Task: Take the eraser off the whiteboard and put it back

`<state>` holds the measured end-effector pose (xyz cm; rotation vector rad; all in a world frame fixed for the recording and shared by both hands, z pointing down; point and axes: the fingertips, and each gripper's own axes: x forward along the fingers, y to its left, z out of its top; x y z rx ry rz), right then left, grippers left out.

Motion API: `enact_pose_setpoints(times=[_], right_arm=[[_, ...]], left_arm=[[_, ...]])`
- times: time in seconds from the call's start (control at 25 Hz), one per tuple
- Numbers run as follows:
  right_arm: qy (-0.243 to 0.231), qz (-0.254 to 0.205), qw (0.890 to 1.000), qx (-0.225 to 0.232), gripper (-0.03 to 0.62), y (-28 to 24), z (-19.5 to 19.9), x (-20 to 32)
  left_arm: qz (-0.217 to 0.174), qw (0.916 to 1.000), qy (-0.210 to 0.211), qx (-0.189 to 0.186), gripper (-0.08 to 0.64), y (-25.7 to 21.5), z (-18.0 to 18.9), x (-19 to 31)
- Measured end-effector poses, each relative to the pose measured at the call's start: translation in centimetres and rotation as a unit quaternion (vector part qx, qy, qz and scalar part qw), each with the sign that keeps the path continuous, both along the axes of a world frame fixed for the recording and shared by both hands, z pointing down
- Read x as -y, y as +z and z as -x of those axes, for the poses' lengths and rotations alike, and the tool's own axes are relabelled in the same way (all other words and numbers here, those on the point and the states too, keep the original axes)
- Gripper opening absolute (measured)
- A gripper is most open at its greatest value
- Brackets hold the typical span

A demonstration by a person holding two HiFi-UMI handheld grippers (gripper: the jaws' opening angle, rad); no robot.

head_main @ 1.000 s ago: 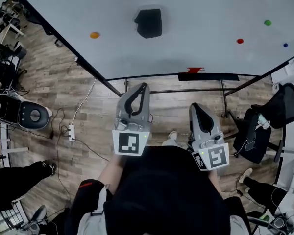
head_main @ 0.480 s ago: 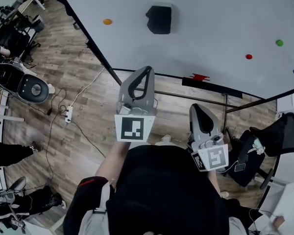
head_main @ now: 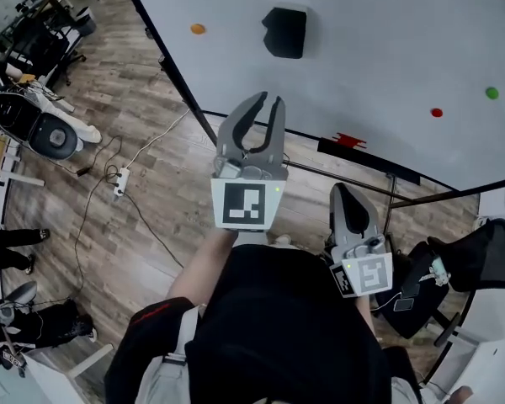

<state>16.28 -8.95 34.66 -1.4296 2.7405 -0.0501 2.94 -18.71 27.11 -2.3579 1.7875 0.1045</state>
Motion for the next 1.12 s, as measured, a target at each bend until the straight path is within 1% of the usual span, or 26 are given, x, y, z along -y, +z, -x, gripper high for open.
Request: enact_pose_setpoints(times=[0.16, 0.28, 0.56, 0.64, 0.8, 1.12], right_arm=[[0.008, -0.003, 1.0, 0.002, 0.002, -0.1, 0.0, 0.9], [0.021, 0.0, 1.0, 0.002, 0.002, 0.1, -0.6, 1.8], [0.041, 0.014, 0.999, 0.004, 0.003, 0.6, -1.5, 4.4], [0.042, 0.021, 0.999, 0.007, 0.003, 0.8, -1.3, 5.1], [0.037, 0.033, 0.999, 0.007, 0.002, 1.4, -0.6, 6.1], [0.039, 0.052, 0.998, 0.007, 0.002, 2.7, -0.1, 6.9]], left_arm=[[-0.001, 1.0, 0.005, -0.002, 0.078, -0.6, -0.5, 1.5], [-0.002, 1.0, 0.007, 0.0, 0.108, -0.6, -0.8, 3.1], [0.016, 0.9997, -0.011, -0.011, 0.176, -1.0, -0.6, 7.3], [0.015, 0.9997, -0.016, -0.006, 0.197, -1.1, -0.4, 8.4], [0.014, 0.9998, -0.011, -0.003, 0.248, -1.4, -0.4, 9.9], [0.026, 0.9994, -0.019, -0.015, 0.27, -1.4, -0.8, 11.8]])
